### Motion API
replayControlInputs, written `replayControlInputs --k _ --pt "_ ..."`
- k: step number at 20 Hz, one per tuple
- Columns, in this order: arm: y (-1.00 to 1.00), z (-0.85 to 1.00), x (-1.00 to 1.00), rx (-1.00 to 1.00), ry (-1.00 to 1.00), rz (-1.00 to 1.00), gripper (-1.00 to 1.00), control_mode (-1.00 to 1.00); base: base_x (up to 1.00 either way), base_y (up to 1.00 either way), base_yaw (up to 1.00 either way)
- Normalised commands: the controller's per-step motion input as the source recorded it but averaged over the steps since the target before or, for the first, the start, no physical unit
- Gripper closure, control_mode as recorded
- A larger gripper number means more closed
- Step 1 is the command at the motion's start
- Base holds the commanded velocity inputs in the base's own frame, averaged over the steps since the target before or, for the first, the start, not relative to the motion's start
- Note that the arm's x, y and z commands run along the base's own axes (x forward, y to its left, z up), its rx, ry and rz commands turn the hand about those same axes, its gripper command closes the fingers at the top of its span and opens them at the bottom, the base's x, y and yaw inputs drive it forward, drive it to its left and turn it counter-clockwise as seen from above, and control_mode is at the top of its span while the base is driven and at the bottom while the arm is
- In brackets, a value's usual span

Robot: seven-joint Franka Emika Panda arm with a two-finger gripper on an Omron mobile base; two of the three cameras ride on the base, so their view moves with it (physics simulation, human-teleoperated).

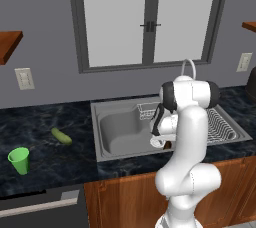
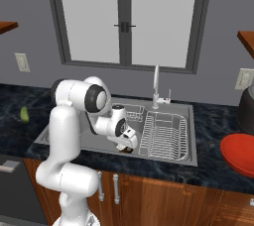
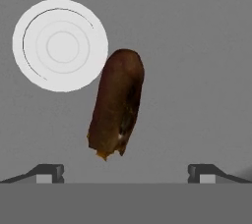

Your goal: Remove the cucumber and sweet potato from the sink. Then move the bowl and cup from the counter to the sink for washing.

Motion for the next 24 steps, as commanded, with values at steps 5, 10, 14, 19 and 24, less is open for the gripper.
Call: replayControlInputs --k 5,10,14,19,24 --pt "-0.05 -0.09 0.17 0.0 0.0 0.0 -1.0 -1.0 0.0 0.0 0.0" --pt "-0.03 -0.14 0.14 0.0 0.0 0.0 -1.0 -1.0 0.0 0.0 0.0" --pt "-0.03 -0.2 0.09 0.0 0.0 0.0 -1.0 -1.0 0.0 0.0 0.0" --pt "-0.03 -0.2 0.11 0.0 0.0 0.0 -1.0 -1.0 0.0 0.0 0.0" --pt "-0.04 -0.14 0.14 0.0 0.0 0.0 -1.0 -1.0 0.0 0.0 0.0"
